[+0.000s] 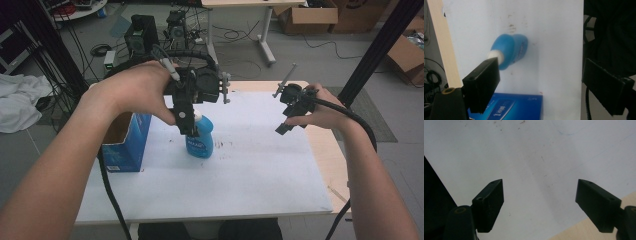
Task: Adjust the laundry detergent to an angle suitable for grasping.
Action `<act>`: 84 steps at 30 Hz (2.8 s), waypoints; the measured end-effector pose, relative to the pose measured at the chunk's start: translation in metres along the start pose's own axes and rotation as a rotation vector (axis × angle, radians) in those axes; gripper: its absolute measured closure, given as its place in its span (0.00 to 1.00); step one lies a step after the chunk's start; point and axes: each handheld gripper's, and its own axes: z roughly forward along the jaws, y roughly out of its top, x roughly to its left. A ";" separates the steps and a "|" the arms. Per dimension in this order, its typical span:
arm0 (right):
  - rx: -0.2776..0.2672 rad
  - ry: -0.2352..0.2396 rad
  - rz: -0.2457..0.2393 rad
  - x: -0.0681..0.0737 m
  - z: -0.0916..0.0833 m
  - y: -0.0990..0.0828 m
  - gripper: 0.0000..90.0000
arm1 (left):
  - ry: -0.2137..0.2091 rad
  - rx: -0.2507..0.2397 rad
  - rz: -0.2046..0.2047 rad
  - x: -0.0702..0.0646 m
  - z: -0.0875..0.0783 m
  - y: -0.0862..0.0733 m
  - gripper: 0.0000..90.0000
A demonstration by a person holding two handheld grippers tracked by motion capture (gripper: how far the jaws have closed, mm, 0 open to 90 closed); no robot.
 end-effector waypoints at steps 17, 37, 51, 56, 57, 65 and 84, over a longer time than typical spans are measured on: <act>-0.084 0.002 0.026 -0.006 -0.006 -0.014 0.21 | -0.009 0.009 0.000 0.003 0.006 0.006 0.17; -0.171 0.005 -0.013 0.003 -0.008 -0.016 0.22 | -0.011 0.020 -0.010 0.001 0.006 0.004 0.17; -0.180 0.003 -0.018 0.004 -0.006 -0.012 0.22 | -0.015 0.019 -0.012 0.003 0.010 0.000 0.17; -0.187 0.003 -0.020 0.005 -0.007 -0.012 0.22 | -0.014 0.016 -0.018 0.002 0.009 -0.001 0.17; -0.189 0.003 -0.020 0.005 -0.007 -0.012 0.22 | -0.014 0.016 -0.019 0.002 0.009 -0.001 0.17; -0.218 0.008 -0.027 0.009 -0.007 -0.010 0.22 | -0.014 0.016 -0.021 0.002 0.008 -0.004 0.17; -0.359 0.035 -0.062 0.025 0.002 0.004 0.21 | -0.022 0.013 -0.035 0.002 0.010 -0.009 0.17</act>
